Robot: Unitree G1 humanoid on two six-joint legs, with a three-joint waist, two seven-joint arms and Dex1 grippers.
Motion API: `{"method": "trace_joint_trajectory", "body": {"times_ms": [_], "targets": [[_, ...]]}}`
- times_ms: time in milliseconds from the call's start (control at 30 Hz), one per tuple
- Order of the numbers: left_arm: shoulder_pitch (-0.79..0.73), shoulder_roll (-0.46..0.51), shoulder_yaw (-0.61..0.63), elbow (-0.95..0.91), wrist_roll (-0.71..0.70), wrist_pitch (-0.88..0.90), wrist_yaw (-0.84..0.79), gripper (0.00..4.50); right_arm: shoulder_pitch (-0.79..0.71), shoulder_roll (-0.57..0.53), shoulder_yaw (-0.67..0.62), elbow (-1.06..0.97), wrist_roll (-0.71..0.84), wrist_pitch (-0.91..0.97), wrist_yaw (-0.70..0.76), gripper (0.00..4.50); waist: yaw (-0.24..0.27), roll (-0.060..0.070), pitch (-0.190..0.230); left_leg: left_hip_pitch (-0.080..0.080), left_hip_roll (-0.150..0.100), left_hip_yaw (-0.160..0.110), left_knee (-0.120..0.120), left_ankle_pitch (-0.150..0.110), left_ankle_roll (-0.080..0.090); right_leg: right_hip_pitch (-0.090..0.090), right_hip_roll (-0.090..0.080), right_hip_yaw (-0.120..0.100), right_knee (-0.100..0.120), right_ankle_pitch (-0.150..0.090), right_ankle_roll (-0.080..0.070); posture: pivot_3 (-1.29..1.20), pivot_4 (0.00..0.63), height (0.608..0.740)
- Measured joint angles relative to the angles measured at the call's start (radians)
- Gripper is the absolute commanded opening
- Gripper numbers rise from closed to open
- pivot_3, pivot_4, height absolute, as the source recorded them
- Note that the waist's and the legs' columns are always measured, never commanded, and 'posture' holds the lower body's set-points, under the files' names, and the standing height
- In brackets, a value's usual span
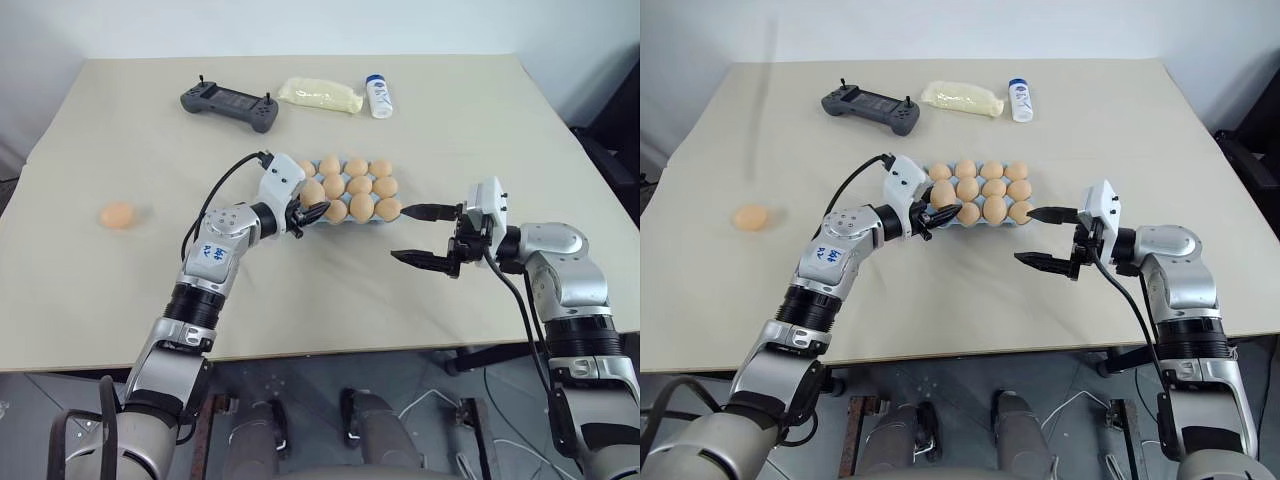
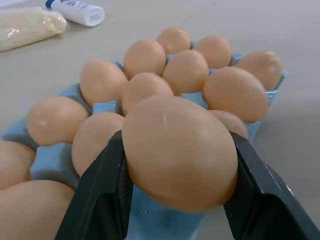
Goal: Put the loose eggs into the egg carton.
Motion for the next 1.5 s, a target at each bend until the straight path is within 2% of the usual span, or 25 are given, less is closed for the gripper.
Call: {"method": "trace_joint_trajectory", "body": {"times_ms": [167, 300, 467, 633, 767, 900, 1067, 1300, 1500], "targets": [[-0.009, -0.007, 0.006, 0.021, 0.003, -0.009, 0.004, 4.48, 0.007, -0.001, -0.001, -0.019, 0.007, 0.001, -0.006, 4.50, 0.000, 0.000, 0.000, 0.000, 0.000, 0.000, 0.000, 0.000, 0.000, 0.000, 0.000, 0.000, 0.000, 0.000, 0.000, 0.00, 0.150, 0.740], [-0.009, -0.001, 0.010, 0.011, 0.003, 0.005, -0.001, 4.48, 0.007, -0.001, -0.001, -0.022, 0.009, 0.001, -0.008, 4.50, -0.001, 0.000, 0.000, 0.000, 0.000, 0.000, 0.000, 0.000, 0.000, 0.000, 0.000, 0.000, 0.001, 0.000, 0.000, 0.00, 0.150, 0.740], [0.006, 0.038, 0.033, -0.110, 0.001, 0.046, 0.000, 4.48, 0.000, -0.001, -0.001, -0.014, 0.008, 0.000, -0.004, 4.50, -0.002, 0.000, 0.000, 0.000, 0.000, 0.000, -0.001, 0.000, 0.000, 0.000, 0.001, 0.000, 0.000, 0.000, 0.000, 0.00, 0.150, 0.740], [0.075, 0.089, 0.166, -0.304, -0.021, 0.067, 0.069, 4.48, -0.029, -0.001, 0.000, 0.019, 0.008, -0.005, 0.007, 4.50, -0.005, 0.000, 0.000, 0.000, 0.001, 0.000, -0.001, 0.000, 0.000, 0.000, 0.001, 0.001, 0.001, 0.000, 0.000, 0.00, 0.150, 0.740], [0.216, 0.169, 0.277, -0.451, -0.038, 0.120, 0.100, 4.48, -0.053, 0.003, 0.003, 0.057, 0.005, -0.025, 0.027, 4.50, -0.005, 0.000, 0.000, 0.001, 0.002, 0.000, -0.001, 0.002, -0.002, 0.000, 0.002, 0.000, 0.002, 0.000, 0.000, 0.00, 0.150, 0.740], [0.375, 0.197, 0.404, -0.567, -0.060, 0.178, 0.153, 4.48, -0.092, 0.018, 0.010, 0.104, 0.001, -0.047, 0.050, 4.50, -0.004, 0.000, 0.000, 0.000, 0.004, 0.000, 0.000, 0.001, -0.001, 0.000, 0.000, 0.000, 0.002, 0.000, 0.000, 0.00, 0.150, 0.740], [0.614, 0.168, 0.551, -0.732, -0.126, 0.204, 0.185, 4.48, -0.140, 0.044, 0.028, 0.178, -0.010, -0.075, 0.086, 4.50, -0.006, 0.000, 0.000, 0.000, 0.006, 0.001, -0.002, 0.002, -0.002, 0.000, 0.000, 0.001, 0.000, 0.000, 0.000, 0.00, 0.150, 0.740], [0.815, 0.093, 0.738, -0.831, -0.169, 0.164, 0.277, 4.48, -0.208, 0.066, 0.043, 0.283, -0.031, -0.126, 0.119, 4.50, -0.008, 0.000, 0.000, 0.001, 0.006, 0.001, -0.001, 0.000, 0.000, 0.000, -0.001, 0.000, 0.000, -0.002, -0.003, 0.00, 0.150, 0.740], [0.865, 0.065, 0.755, -0.837, -0.182, 0.156, 0.327, 4.48, -0.235, 0.084, 0.047, 0.330, -0.040, -0.151, 0.134, 4.50, -0.009, 0.000, 0.000, 0.001, 0.006, 0.001, -0.002, 0.000, 0.000, 0.000, -0.001, 0.001, -0.001, -0.002, -0.005, 0.00, 0.150, 0.740]]}}
